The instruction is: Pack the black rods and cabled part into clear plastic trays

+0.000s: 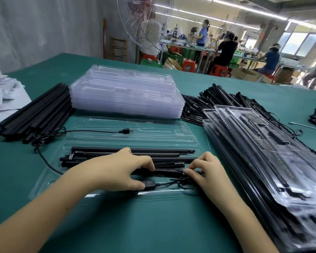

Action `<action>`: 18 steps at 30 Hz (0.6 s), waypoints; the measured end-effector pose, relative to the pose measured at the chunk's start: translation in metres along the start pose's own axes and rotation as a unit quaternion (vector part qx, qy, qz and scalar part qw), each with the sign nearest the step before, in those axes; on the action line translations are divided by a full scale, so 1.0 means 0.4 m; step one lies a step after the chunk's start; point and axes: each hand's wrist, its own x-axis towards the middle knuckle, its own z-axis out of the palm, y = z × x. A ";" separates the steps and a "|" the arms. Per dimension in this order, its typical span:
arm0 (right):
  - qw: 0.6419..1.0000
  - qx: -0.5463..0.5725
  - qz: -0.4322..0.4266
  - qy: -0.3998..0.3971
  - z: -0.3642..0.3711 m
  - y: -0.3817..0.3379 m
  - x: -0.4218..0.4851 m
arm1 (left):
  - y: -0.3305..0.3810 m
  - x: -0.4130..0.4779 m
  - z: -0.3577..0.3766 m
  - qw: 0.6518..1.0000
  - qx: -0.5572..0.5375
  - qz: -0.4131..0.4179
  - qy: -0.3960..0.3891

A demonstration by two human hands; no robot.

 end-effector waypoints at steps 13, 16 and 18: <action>0.992 -0.099 -0.071 -0.023 -0.041 -0.013 -0.075 | 0.001 -0.004 -0.003 1.000 -0.002 0.010 0.004; 0.990 -0.074 -0.063 -0.100 -0.053 -0.004 -0.080 | -0.002 -0.005 0.000 1.000 0.001 0.010 0.007; 0.993 -0.043 -0.069 -0.086 -0.047 -0.004 -0.082 | -0.002 -0.006 0.003 1.000 0.006 0.018 0.012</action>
